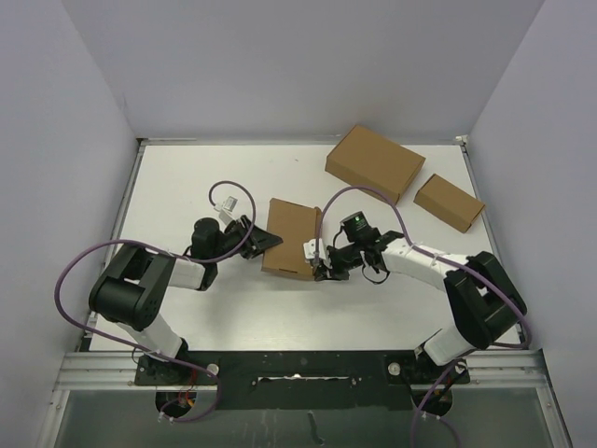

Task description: Fold the paper box

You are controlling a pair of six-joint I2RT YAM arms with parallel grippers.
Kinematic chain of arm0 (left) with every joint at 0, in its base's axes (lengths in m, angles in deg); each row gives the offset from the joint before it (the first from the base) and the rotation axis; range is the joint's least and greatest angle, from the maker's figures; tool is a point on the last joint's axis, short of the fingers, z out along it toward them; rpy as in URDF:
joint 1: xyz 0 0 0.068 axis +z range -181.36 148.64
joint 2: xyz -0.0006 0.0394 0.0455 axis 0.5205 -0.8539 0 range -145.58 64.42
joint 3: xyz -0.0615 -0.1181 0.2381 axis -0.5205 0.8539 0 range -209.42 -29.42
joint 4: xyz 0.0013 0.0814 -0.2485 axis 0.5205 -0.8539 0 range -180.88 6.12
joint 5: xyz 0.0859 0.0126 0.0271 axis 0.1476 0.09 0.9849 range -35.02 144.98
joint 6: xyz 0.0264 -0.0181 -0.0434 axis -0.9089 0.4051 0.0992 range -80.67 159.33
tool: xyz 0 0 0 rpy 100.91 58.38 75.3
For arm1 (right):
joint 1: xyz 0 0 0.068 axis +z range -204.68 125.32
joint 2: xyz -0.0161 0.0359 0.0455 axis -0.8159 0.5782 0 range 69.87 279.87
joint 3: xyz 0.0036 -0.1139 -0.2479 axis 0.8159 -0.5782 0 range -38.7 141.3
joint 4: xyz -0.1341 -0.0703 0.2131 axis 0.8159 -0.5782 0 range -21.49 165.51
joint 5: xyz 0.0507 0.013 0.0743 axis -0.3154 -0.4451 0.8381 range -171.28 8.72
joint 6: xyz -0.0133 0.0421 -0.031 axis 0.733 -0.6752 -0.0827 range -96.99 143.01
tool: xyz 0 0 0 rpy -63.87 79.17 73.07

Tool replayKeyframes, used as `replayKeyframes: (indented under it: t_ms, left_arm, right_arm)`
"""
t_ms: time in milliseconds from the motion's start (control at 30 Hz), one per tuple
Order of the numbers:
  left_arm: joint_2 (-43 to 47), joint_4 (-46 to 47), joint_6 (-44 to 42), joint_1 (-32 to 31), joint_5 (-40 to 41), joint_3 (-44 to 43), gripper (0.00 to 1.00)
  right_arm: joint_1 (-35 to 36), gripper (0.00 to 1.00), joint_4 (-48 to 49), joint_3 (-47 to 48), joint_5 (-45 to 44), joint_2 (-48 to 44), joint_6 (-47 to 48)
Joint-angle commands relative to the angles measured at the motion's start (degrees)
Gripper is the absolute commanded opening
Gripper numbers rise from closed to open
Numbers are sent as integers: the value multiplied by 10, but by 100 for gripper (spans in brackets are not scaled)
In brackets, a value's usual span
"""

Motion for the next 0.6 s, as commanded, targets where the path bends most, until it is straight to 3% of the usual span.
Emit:
replayKeyframes:
  t_ms: [0, 567]
  left_arm:
    - [24, -19, -43, -11, 1, -15, 21]
    - [67, -213, -156, -57, 78, -67, 21]
  right_arm:
    - [8, 2, 31, 38, 5, -2, -13]
    - [35, 2, 15, 81, -51, 48, -74]
